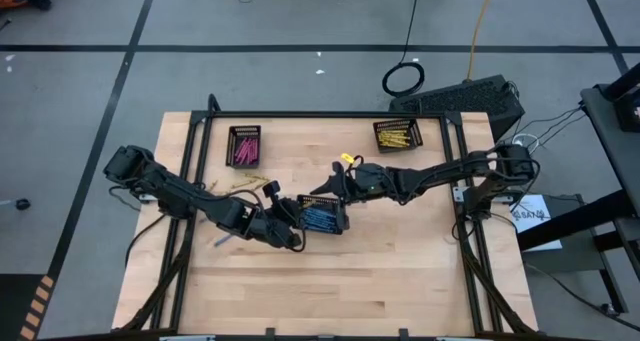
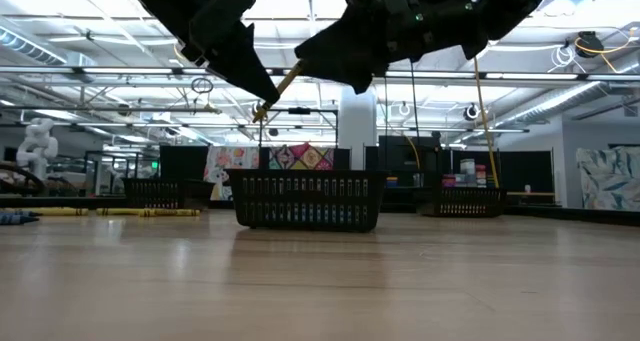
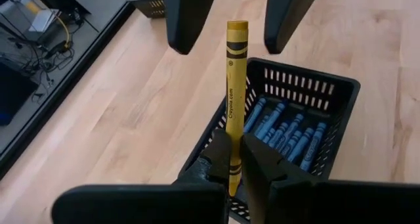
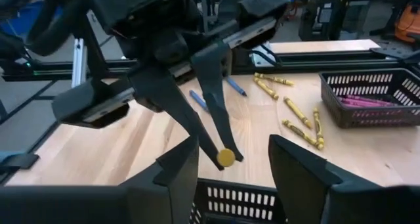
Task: Sort crayons
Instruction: Put the yellow crayon into the top right black bin
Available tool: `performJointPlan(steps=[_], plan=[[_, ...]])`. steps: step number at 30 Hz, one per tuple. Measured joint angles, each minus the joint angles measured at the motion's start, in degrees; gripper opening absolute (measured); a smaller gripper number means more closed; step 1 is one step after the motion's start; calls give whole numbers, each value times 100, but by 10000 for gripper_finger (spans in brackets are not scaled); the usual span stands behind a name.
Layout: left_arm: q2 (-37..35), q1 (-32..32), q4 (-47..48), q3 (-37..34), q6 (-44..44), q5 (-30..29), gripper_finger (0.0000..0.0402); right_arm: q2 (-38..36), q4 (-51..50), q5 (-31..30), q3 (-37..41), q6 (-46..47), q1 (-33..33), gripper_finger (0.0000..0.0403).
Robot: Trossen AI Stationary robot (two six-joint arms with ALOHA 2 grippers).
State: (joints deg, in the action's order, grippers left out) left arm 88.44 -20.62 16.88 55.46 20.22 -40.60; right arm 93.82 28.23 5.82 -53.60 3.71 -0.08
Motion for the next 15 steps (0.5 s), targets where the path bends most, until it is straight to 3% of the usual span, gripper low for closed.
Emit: performJointPlan(steps=[8,15], plan=[[0,0,-4,0,-2,-4,18,57,68,0,2,13,9,118],[0,2,6,-4,11,-22,18,55,-37,2,2,-138,7,21]])
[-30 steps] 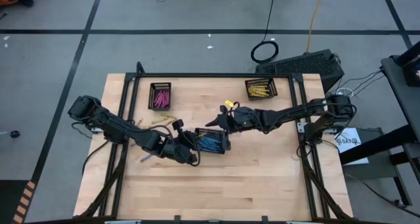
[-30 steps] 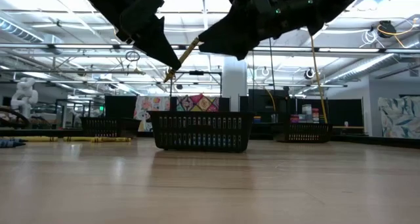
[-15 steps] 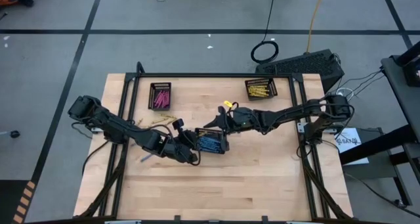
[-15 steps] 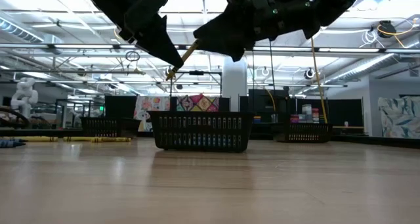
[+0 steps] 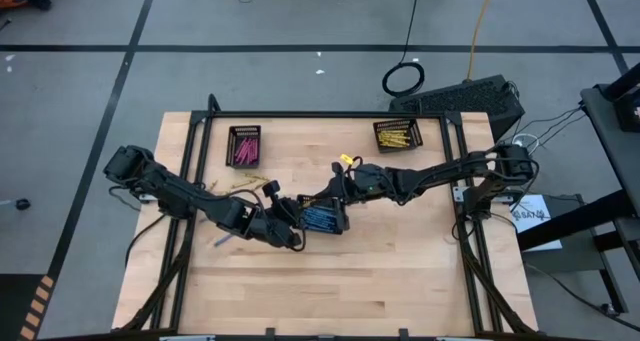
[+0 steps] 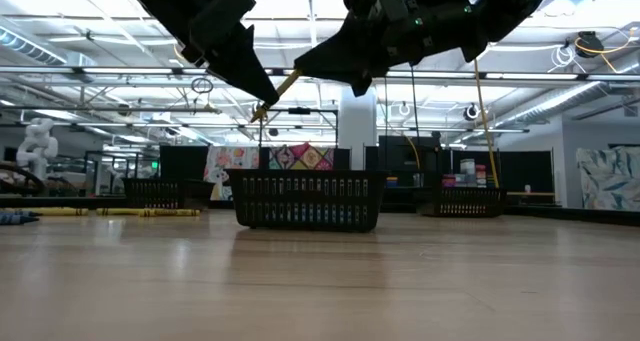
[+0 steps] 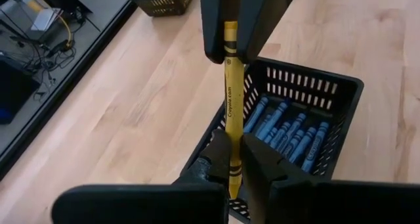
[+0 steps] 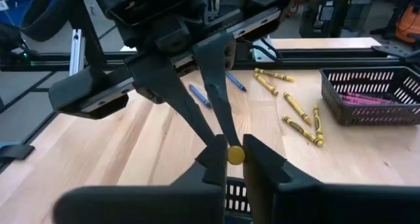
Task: Sort crayons
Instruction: Put the yellow crayon into the top right black bin
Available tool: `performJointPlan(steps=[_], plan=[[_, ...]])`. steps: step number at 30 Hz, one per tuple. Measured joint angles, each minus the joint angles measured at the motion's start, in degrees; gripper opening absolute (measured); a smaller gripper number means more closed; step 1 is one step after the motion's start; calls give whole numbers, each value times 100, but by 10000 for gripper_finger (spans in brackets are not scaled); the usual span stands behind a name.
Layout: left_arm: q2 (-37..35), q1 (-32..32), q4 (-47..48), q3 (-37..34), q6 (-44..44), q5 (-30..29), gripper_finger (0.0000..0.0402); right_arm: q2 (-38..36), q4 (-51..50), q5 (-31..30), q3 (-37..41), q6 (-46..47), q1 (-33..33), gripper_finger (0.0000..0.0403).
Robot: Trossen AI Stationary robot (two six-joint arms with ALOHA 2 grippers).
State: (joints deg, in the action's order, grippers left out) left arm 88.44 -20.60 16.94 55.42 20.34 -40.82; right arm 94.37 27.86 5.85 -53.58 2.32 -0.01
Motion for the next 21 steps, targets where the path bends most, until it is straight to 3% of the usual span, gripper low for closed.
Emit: performJointPlan(steps=[3,7,11,16,21], plan=[[0,32,-2,-2,27,0,28,0,21,0,0,-34,2,9],[-3,35,150,-2,11,-20,73,-11,-198,-73,0,-15,167,5],[-200,35,1288,0,473,-20,132,-273,-976,-515,2,-201,515,3],[-397,-95,2955,-2,2210,-33,184,-1210,-1343,-1112,614,-291,1335,2],[-398,-424,3269,-255,3014,-501,199,-2697,-1889,-1950,1576,-19,2450,1]])
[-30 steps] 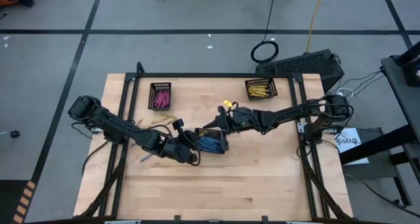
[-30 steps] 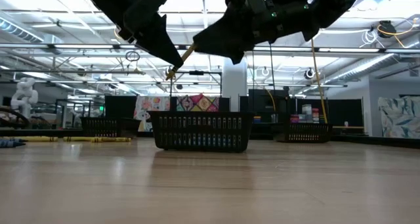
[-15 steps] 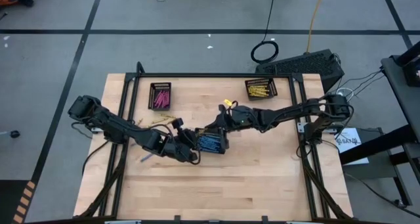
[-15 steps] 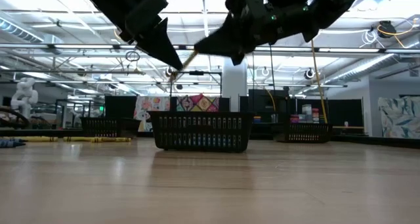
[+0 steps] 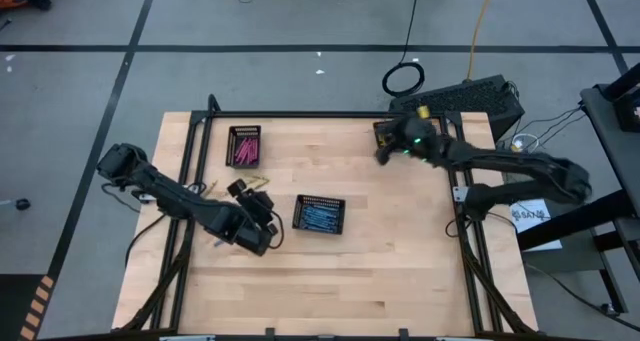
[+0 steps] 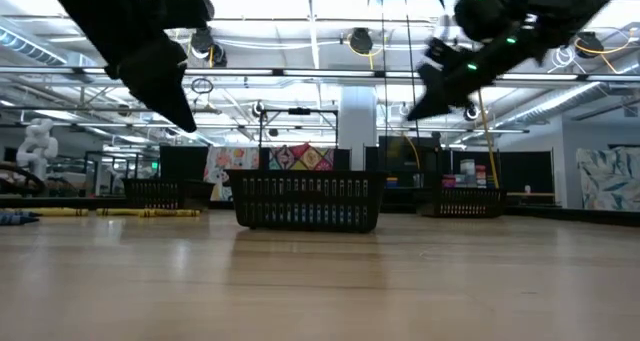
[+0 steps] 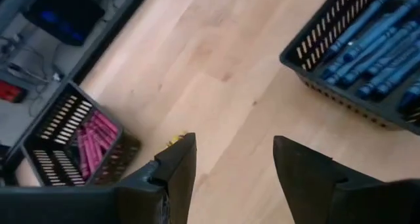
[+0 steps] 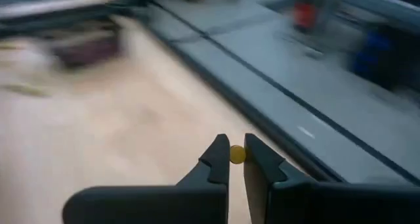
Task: Sort crayons
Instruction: Put the yellow crayon into the top right black bin
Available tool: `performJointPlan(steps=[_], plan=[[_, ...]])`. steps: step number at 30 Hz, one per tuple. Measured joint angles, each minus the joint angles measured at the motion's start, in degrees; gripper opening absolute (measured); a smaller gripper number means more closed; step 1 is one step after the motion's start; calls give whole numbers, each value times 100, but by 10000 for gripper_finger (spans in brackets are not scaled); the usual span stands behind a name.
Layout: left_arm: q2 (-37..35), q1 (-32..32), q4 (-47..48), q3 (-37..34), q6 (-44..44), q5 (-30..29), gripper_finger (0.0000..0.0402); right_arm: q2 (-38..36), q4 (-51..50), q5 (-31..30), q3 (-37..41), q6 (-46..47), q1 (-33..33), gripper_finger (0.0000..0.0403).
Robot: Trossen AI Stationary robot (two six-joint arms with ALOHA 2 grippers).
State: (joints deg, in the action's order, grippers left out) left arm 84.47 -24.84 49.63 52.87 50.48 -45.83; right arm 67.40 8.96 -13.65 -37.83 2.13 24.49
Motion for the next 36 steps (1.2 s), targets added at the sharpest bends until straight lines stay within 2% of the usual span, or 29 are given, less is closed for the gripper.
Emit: performJointPlan(steps=[3,8,11,17,20,24,28,36], plan=[[0,-165,-141,-120,111,-265,199,-722,-729,-106,289,266,690,1],[-2,-352,-172,-293,325,-973,199,-994,-1150,650,711,633,1897,1],[0,-384,-275,-342,324,-1053,199,-797,-1000,1154,831,846,2418,1],[-1,-385,-347,-344,324,-1058,199,76,-44,3040,870,1385,3004,0],[-1,-385,-352,-344,323,-1062,199,600,413,3516,868,1676,3184,0],[0,-383,-404,-344,321,-1064,199,1025,498,3647,869,1695,3380,4],[0,-383,-418,-344,319,-1062,199,1106,450,3658,864,1565,3483,24],[0,-381,-436,-344,324,-1062,199,534,232,3397,858,889,3518,121]])
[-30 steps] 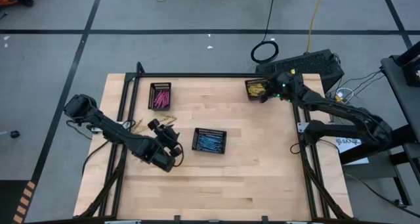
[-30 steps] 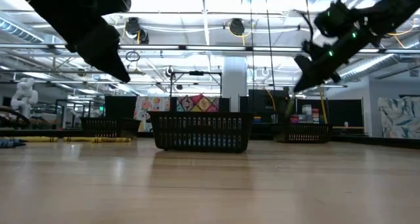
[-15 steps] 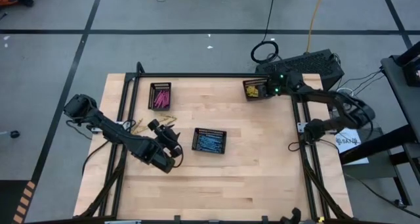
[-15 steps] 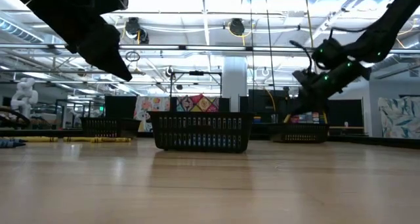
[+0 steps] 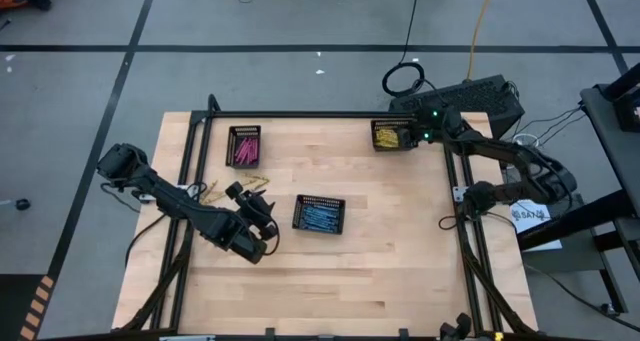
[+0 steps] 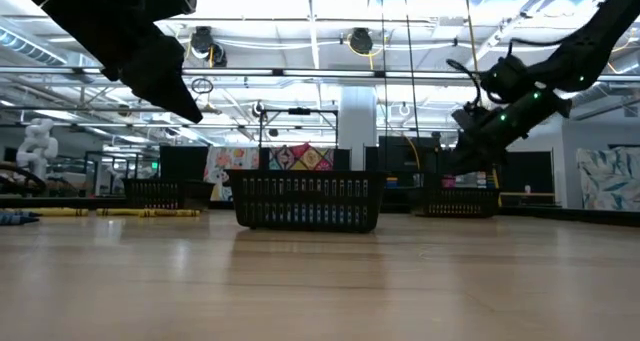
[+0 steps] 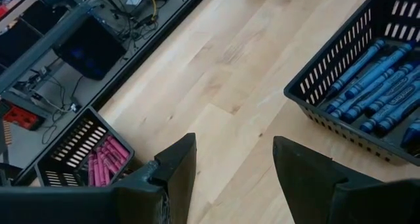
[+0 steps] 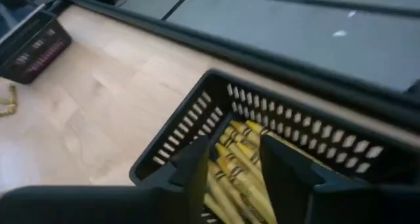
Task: Sort crayons
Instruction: Put the yellow crayon into the top right black bin
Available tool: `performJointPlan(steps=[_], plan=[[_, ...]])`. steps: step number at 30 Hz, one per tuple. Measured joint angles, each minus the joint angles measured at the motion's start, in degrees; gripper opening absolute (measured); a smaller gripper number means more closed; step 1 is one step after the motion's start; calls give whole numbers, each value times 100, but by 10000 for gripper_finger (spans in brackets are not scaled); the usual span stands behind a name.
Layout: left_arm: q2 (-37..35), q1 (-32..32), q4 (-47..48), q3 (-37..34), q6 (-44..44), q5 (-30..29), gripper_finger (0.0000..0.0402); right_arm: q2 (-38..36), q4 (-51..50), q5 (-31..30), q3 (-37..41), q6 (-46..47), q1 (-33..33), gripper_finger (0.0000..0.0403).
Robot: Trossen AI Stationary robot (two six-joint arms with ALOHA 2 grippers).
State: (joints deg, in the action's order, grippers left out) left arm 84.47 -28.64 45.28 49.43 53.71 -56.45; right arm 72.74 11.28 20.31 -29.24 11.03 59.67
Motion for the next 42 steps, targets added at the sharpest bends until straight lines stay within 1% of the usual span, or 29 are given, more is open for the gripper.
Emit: performJointPlan(steps=[3,5,8,9,11,13,16,19,21,24,28,30,32,33,35,37,40,42], plan=[[0,0,-50,0,-2,0,199,-394,-292,-372,-57,-193,-5,145],[-1,0,-105,0,-2,0,199,-689,-407,-417,-92,-288,-77,150],[0,34,-135,0,35,42,199,-1099,-410,-378,-98,-405,-429,147],[-2,86,-104,0,109,196,198,-1207,-403,-376,-98,-422,-594,144],[-1,239,133,0,328,714,195,-1351,-372,-381,-100,-423,-967,136],[-2,382,617,0,669,1198,187,-1401,-325,-377,-100,-424,-1383,130],[0,501,1458,0,1128,1772,172,-1346,-164,-397,-100,-365,-1996,124],[0,451,2122,0,1334,2353,158,-1162,77,-698,-100,-312,-2594,120],[0,341,2431,-4,1447,2626,150,-988,340,-974,-100,-383,-2951,119],[-1,212,2310,-90,1504,2598,141,-705,837,-1227,-100,-583,-3327,118],[-2,227,1580,-442,1662,2307,130,-391,1459,-1284,-100,-683,-3597,118],[-2,272,1109,-725,2043,1964,126,-283,1601,-1281,-100,-726,-3665,118],[-2,312,679,-981,2704,1466,126,-188,1655,-1283,-100,-743,-3702,118],[-2,333,571,-1080,3004,1323,128,-153,1668,-1283,-100,-741,-3710,118],[-2,365,469,-1263,3490,1178,135,-90,1677,-1283,-100,-737,-3729,118],[-21,391,430,-1403,3737,1158,149,-42,1669,-1283,-100,-735,-3728,118],[-216,481,352,-1608,3897,1160,179,22,1753,-1283,-100,-720,-3730,118],[-423,659,266,-1769,3861,1203,202,62,1785,-1283,-100,-657,-3730,118]])
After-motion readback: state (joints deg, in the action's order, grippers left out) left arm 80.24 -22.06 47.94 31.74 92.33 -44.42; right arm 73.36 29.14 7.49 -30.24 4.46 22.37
